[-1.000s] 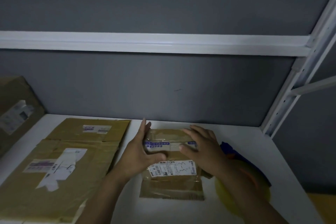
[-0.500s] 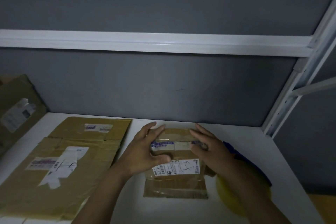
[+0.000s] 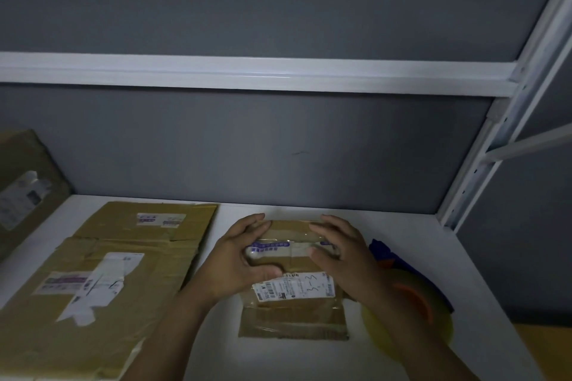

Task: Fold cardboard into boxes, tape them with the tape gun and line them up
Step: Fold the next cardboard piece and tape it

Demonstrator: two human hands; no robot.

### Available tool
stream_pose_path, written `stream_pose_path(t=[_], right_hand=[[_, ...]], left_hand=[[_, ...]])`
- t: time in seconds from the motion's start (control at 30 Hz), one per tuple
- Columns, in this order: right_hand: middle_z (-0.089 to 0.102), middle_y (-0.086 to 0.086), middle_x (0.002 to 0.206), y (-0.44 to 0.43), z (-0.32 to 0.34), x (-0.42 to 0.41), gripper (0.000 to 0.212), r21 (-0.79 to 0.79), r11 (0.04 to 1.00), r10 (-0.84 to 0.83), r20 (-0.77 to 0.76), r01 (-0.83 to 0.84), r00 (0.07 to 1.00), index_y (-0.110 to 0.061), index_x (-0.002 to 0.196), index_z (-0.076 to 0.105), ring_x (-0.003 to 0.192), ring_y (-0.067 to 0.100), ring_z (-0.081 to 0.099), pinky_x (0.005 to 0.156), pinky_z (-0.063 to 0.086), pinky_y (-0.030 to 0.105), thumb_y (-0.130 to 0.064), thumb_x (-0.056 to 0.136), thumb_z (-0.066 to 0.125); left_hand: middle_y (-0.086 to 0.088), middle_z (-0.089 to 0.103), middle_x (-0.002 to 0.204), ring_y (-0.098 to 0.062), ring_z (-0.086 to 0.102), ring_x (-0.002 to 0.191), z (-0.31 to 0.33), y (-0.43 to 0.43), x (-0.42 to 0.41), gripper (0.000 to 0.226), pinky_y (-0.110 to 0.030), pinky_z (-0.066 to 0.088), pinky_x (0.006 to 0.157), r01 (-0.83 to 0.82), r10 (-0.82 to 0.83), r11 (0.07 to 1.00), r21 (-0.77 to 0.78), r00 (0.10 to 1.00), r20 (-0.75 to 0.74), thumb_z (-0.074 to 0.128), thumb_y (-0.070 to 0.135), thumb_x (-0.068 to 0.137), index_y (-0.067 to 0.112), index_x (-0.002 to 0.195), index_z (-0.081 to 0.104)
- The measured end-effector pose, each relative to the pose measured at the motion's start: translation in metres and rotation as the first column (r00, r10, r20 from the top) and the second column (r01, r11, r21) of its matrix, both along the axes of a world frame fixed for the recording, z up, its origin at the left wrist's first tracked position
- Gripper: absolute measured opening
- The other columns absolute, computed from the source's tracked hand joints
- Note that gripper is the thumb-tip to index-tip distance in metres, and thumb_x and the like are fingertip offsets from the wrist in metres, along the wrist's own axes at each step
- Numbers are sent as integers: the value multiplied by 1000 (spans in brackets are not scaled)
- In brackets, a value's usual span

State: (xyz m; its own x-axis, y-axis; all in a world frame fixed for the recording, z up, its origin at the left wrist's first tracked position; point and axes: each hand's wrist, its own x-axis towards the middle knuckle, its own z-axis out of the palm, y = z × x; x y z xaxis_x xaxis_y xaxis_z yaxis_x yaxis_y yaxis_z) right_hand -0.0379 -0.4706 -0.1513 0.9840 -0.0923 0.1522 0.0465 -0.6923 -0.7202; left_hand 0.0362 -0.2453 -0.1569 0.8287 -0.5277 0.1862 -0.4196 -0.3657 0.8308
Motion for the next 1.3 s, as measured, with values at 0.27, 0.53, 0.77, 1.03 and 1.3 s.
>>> stream_pose_path(t=[0.27, 0.53, 0.77, 1.03, 1.3], right_hand=[[23, -18, 146, 0, -3, 1, 39, -86, 996, 1, -5, -2, 1000, -35, 139, 46, 125, -7, 16, 101, 27, 17, -34, 99, 44], [27, -16, 148, 0, -2, 2, 39, -285, 958, -23, 38, 33, 999, -36, 139, 46, 133, 4, 23, 101, 25, 16, -36, 101, 37], [24, -16, 154, -15, 4, -17, 52, -177, 984, -36, -18, 33, 999, -31, 144, 37, 142, 8, 23, 116, 24, 33, -52, 97, 31], [52, 6, 134, -91, -26, -75, 46, -409, 846, -480, -310, 341, 820, -15, 143, 36, 119, 22, 52, 99, 43, 32, -30, 100, 42], [59, -2, 99, -87, -16, -90, 21, -373, 843, -456, -114, 387, 883, -20, 106, 52, 87, 16, 59, 73, 48, 28, -34, 91, 58]], left_hand=[[43, 7, 142, 16, 19, 133, 6, 1, 3, 130, -11, 25, 110, 34, -50, 968, 250, 997, 61, 52, 98, 37, 28, 146, 38], [-7, 53, 140, -30, 47, 129, 4, -20, -20, 65, -43, 36, 104, -176, -264, 835, 521, 703, 661, 32, 65, 92, 22, 134, 58], [1, 60, 133, -19, 57, 123, -5, -41, -35, 69, -34, 35, 102, -244, -224, 718, 651, 805, 550, 14, 58, 100, 18, 129, 61], [9, 43, 146, -12, 44, 134, -1, -44, -34, 72, -32, 23, 106, -254, -230, 683, 684, 815, 532, 10, 63, 96, 22, 140, 49], [27, 0, 149, -19, -13, 147, 5, -40, -31, 98, -51, -15, 114, -244, -185, 686, 686, 852, 489, -25, 86, 63, 45, 147, 6]])
